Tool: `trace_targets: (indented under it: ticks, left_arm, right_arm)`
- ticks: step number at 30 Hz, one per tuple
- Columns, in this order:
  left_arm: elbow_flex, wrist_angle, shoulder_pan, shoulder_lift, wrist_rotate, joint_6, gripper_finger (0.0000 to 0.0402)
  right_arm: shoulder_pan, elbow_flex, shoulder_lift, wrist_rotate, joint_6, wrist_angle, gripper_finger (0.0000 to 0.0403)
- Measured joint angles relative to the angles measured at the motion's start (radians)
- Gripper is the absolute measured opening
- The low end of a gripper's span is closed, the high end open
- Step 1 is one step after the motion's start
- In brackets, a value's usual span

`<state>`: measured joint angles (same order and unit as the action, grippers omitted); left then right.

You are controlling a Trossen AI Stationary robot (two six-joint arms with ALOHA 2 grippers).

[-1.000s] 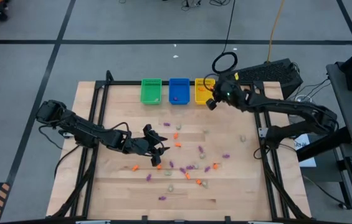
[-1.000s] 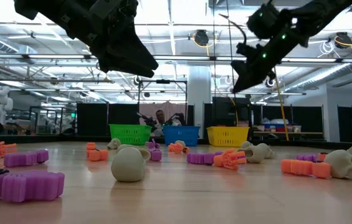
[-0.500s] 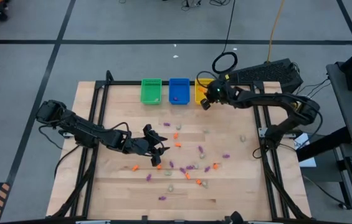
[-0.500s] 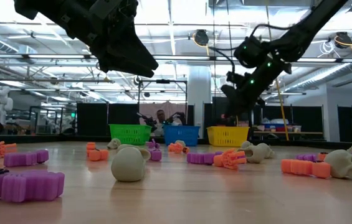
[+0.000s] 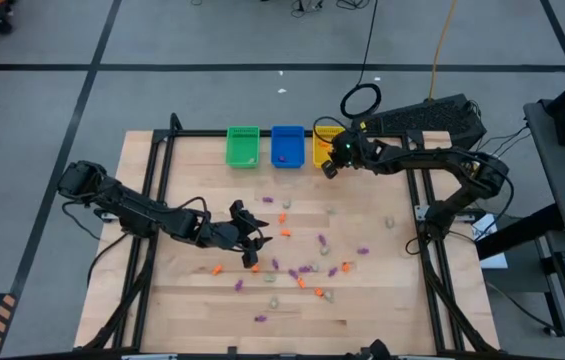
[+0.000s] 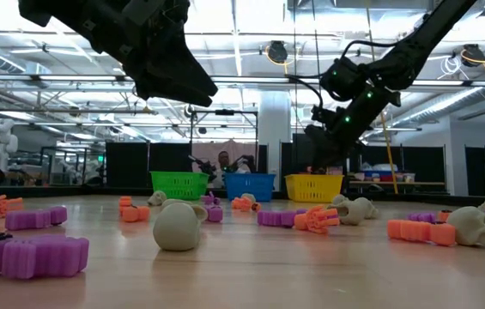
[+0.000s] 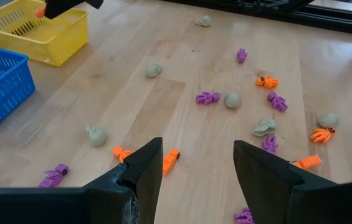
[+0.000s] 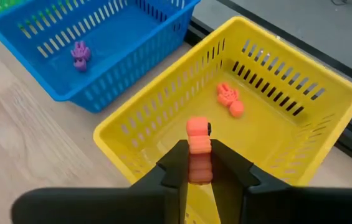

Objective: Sort Halloween decoration
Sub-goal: Put the orange skeleton toy into the yellow bin, then put the purple skeleton toy into the blue bin

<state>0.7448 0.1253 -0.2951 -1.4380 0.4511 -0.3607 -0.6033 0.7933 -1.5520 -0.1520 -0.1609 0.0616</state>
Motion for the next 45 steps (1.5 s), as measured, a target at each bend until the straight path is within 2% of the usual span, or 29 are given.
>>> trace_targets:
  ticks: [8,15,19,24,27,31,36,41,45]
  left_arm:
    - [0.000,-0.003,0.000,0.000,0.000,0.000,0.0193]
    - [0.000,-0.011,0.000,0.000,0.000,0.001,0.0193]
    - [0.000,-0.027,0.000,0.000,0.000,0.000,0.0193]
    - [0.000,-0.115,-0.008,0.000,0.000,-0.031,0.0193]
    - [0.000,-0.176,-0.018,0.000,0.000,-0.054,0.0193]
    - [0.000,-0.238,-0.027,0.000,0.012,-0.043,0.0193]
    - [0.000,-0.255,-0.024,0.000,0.027,0.106,0.0193]
    - [0.000,-0.249,0.027,0.000,0.020,0.204,0.0193]
    - [0.000,-0.245,0.118,0.000,-0.058,0.250,0.0193]
  right_arm:
    - [0.007,0.000,0.034,0.000,0.020,-0.010,0.0119]
    - [0.068,0.000,0.206,0.000,0.025,-0.119,0.0159]
    - [0.165,0.000,0.327,0.000,-0.003,-0.213,0.0164]
    - [0.342,0.000,0.434,-0.004,-0.024,-0.347,0.0164]
    - [0.469,0.000,0.462,-0.063,-0.065,-0.386,0.0164]
    - [0.647,0.000,0.462,-0.195,-0.109,-0.383,0.0164]
    - [0.833,-0.001,0.405,-0.323,-0.150,-0.332,0.0164]
    - [0.939,-0.001,0.293,-0.343,-0.146,-0.235,0.0164]
    - [0.977,-0.001,0.190,-0.345,-0.132,-0.170,0.0164]
